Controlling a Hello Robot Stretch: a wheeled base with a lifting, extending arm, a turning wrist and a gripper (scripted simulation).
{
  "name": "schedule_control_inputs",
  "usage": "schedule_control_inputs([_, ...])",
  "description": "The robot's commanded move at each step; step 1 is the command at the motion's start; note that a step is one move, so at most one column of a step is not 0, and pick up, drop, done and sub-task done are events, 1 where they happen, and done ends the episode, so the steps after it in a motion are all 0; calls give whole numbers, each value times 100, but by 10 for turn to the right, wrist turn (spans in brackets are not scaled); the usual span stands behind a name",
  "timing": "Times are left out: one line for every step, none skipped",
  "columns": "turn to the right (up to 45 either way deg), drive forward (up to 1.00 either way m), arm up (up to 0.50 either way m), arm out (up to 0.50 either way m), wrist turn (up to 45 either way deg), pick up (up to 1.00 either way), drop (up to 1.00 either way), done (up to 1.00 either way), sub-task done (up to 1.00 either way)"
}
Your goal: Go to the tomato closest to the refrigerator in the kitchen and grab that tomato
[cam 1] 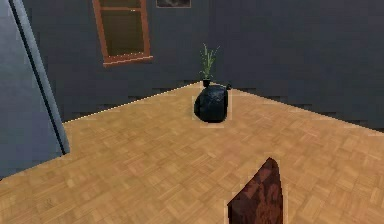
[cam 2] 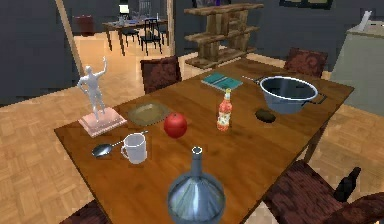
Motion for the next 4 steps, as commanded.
schedule_control_inputs([0,0,50,0,0,0,0,0,0])
schedule_control_inputs([0,0,38,0,0,0,0,0,0])
schedule_control_inputs([0,0,0,48,0,0,0,0,0])
schedule_control_inputs([0,0,0,0,450,0,0,0,0])
